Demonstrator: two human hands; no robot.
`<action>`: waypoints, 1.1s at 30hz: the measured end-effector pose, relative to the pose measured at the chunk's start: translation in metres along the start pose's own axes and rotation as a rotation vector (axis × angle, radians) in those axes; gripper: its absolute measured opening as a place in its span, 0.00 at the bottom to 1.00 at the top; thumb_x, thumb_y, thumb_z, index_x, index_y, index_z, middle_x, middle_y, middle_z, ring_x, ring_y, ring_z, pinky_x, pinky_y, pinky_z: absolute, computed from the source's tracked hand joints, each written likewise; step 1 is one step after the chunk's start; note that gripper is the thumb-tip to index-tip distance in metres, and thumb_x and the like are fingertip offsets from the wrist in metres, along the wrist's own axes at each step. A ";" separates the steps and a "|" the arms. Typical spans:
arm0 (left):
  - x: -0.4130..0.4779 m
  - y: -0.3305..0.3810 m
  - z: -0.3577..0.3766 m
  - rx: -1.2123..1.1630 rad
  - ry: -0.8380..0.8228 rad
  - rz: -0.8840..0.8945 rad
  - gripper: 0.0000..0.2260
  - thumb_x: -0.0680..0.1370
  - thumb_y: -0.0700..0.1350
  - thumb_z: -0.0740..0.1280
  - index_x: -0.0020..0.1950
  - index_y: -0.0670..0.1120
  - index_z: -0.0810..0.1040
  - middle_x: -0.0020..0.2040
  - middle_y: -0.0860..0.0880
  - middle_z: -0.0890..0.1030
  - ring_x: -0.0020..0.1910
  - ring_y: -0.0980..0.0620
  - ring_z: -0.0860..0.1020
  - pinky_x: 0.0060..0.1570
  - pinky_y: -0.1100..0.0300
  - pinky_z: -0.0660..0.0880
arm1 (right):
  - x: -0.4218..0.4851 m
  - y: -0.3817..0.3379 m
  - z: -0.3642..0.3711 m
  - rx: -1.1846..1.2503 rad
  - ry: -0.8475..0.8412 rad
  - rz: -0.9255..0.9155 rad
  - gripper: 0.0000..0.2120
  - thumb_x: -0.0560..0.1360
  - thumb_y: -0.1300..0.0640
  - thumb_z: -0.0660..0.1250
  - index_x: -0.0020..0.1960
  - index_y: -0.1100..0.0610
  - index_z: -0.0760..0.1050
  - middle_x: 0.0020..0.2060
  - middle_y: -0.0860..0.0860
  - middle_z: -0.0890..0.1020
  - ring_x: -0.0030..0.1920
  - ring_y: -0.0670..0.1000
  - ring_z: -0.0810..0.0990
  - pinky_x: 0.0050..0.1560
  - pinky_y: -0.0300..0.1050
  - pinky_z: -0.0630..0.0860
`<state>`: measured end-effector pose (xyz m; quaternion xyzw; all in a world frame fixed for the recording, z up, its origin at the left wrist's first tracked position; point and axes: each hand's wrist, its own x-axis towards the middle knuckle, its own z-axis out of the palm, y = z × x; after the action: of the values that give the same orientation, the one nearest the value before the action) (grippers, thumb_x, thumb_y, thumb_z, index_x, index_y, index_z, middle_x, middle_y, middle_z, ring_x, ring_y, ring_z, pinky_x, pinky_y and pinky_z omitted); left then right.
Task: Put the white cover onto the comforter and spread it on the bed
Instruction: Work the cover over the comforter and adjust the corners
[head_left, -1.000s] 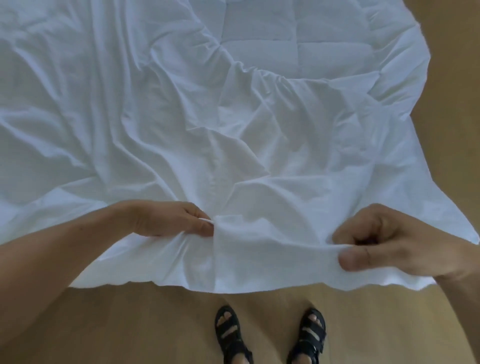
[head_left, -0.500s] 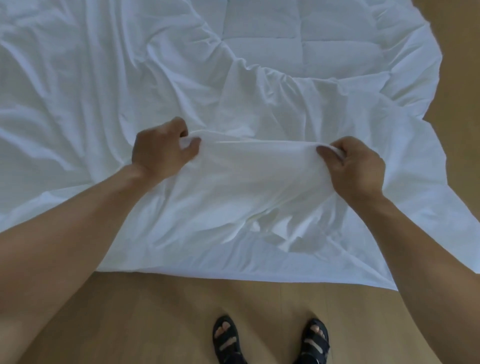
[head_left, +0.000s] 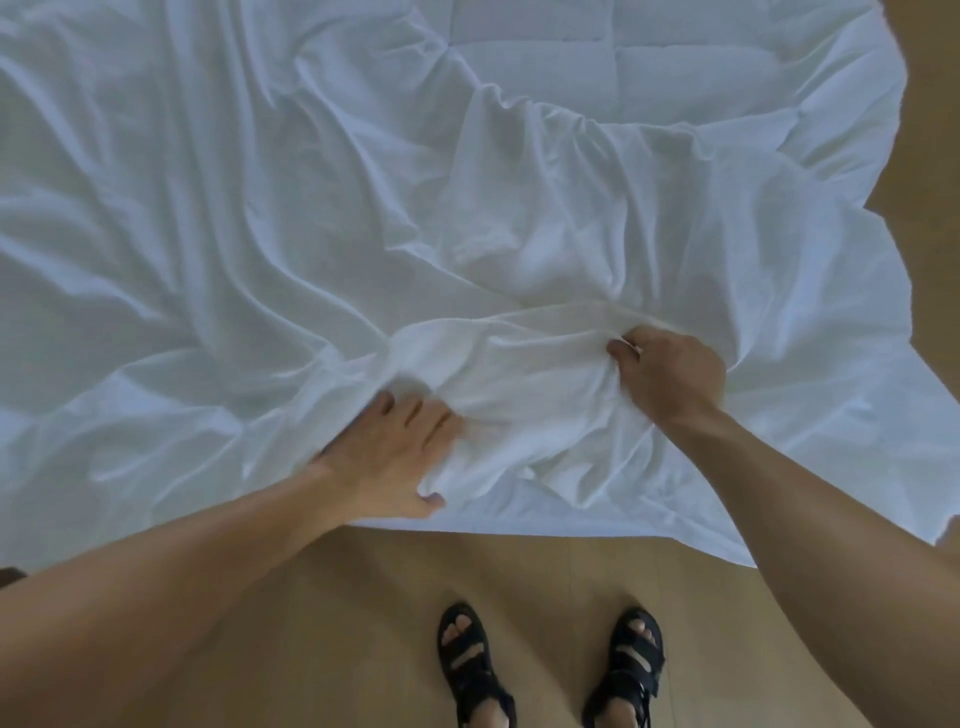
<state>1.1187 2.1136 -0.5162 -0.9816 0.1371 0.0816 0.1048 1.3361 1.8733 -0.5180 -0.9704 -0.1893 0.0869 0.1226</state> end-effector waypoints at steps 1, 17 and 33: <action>0.001 -0.007 0.007 0.069 -0.145 -0.113 0.38 0.58 0.61 0.76 0.60 0.39 0.77 0.53 0.40 0.79 0.46 0.39 0.77 0.43 0.48 0.74 | -0.005 0.000 -0.001 0.005 0.009 0.007 0.16 0.83 0.46 0.58 0.55 0.53 0.81 0.48 0.55 0.84 0.52 0.60 0.81 0.49 0.49 0.73; -0.006 -0.011 -0.060 -0.725 -0.429 -0.499 0.15 0.77 0.35 0.62 0.57 0.50 0.81 0.59 0.48 0.80 0.58 0.44 0.77 0.53 0.54 0.72 | -0.114 0.118 0.017 0.020 0.308 -0.733 0.13 0.74 0.55 0.63 0.58 0.51 0.72 0.39 0.53 0.84 0.28 0.58 0.81 0.20 0.46 0.74; -0.009 0.051 -0.012 -0.791 -0.339 -0.740 0.25 0.77 0.32 0.55 0.70 0.49 0.74 0.68 0.47 0.75 0.66 0.44 0.72 0.59 0.56 0.68 | -0.178 0.066 0.036 0.486 0.249 -0.107 0.11 0.75 0.57 0.73 0.54 0.59 0.76 0.46 0.52 0.78 0.44 0.53 0.78 0.44 0.48 0.74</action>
<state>1.0968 2.0655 -0.5126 -0.9020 -0.2756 0.2411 -0.2288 1.1886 1.7523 -0.5482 -0.9042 -0.1976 0.0031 0.3786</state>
